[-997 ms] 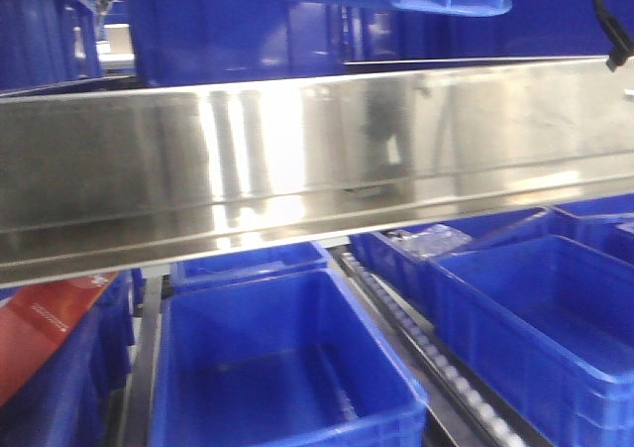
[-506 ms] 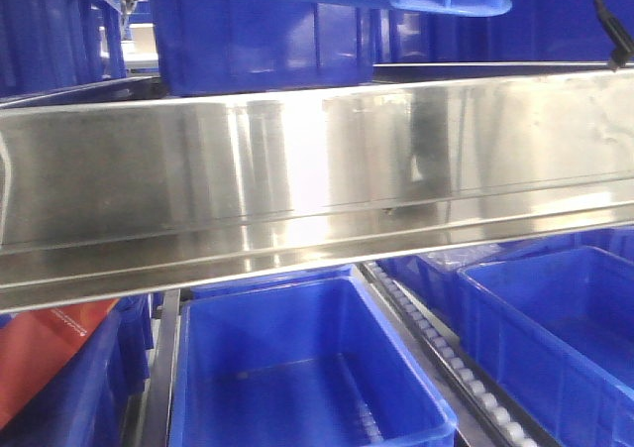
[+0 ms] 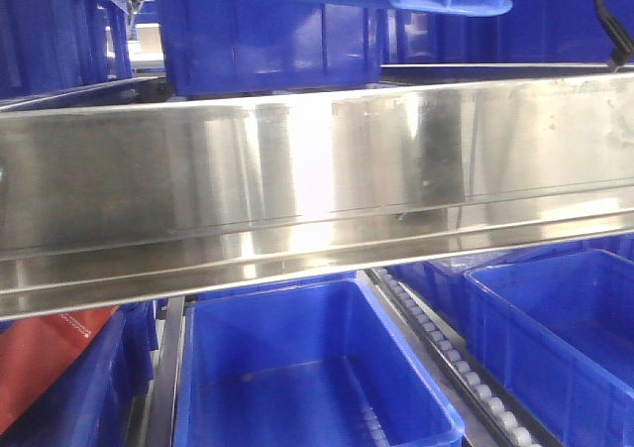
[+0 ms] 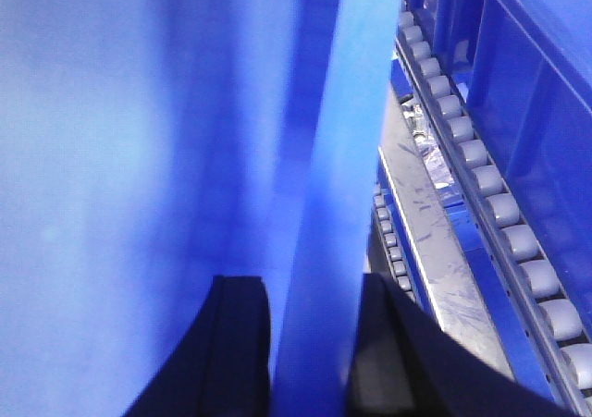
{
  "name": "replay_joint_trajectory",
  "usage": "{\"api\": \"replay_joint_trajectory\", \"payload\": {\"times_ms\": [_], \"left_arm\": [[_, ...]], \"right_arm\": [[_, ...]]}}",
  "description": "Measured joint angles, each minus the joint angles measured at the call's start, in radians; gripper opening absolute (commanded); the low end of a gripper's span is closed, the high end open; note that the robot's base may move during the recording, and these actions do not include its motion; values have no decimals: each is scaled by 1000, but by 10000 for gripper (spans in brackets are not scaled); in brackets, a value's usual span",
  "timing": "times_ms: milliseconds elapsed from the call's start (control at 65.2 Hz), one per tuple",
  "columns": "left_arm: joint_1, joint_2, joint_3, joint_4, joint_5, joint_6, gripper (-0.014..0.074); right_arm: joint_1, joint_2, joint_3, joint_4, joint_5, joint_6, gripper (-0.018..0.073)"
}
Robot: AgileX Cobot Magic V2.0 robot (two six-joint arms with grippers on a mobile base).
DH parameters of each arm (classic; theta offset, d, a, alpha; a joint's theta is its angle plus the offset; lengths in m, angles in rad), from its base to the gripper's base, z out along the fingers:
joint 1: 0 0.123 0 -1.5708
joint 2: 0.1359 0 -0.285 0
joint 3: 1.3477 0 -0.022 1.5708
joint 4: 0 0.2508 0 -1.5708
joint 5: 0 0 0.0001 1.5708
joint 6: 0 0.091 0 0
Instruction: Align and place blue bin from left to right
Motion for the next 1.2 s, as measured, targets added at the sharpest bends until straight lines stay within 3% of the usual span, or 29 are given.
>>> {"api": "replay_joint_trajectory", "payload": {"times_ms": [905, 1196], "left_arm": [[0, 0, 0, -2, 0, 0, -111], [0, 0, 0, -37, 64, -2, -111]], "right_arm": [[0, 0, 0, 5, -3, -2, -153], [-12, 0, -15, 9, -47, -68, -153]]}}
